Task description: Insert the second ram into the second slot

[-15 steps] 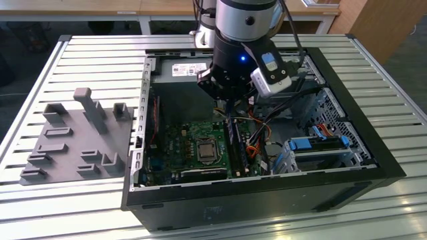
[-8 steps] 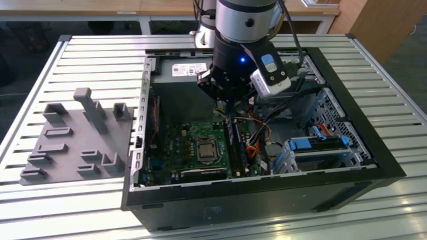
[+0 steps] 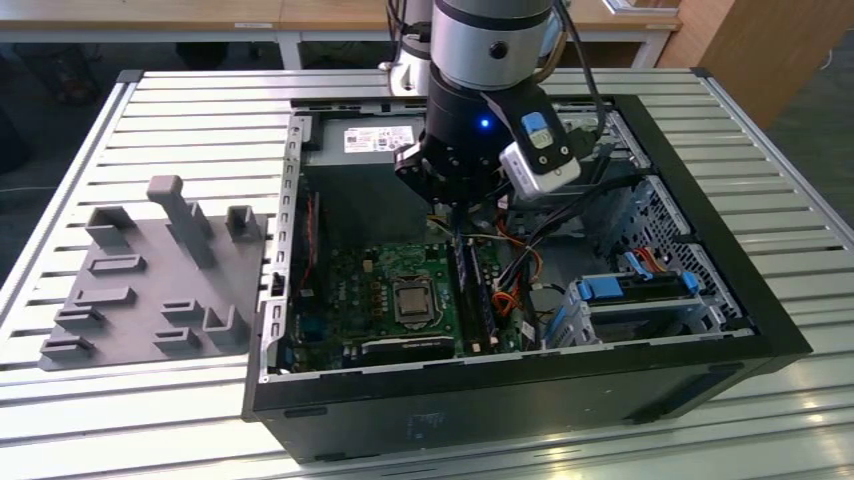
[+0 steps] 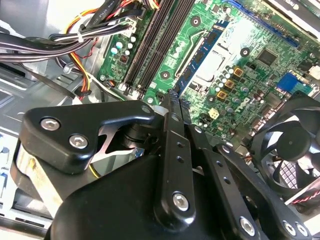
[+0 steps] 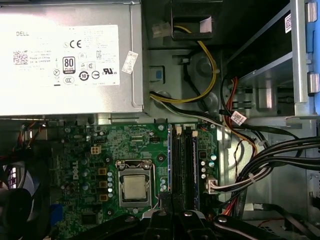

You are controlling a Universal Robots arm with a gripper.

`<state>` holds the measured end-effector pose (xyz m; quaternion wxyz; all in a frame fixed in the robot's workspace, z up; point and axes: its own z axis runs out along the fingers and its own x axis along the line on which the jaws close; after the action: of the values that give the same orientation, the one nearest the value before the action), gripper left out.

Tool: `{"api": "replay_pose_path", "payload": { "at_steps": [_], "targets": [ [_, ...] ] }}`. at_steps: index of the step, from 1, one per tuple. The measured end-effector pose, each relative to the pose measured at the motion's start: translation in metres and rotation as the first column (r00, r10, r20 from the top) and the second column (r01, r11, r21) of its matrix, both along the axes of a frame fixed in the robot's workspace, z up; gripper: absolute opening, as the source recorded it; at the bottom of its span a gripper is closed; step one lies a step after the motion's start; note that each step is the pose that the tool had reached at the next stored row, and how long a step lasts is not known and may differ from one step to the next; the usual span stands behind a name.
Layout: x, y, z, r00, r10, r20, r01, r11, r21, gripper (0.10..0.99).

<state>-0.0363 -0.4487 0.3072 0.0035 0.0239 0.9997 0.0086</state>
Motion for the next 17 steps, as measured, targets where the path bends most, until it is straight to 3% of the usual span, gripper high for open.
{"api": "replay_pose_path", "payload": {
  "at_steps": [17],
  "targets": [
    [0.0000, 0.0000, -0.0092, 0.9998, 0.021, 0.0000, -0.021, 0.9998, 0.000, 0.118]
  ]
}}
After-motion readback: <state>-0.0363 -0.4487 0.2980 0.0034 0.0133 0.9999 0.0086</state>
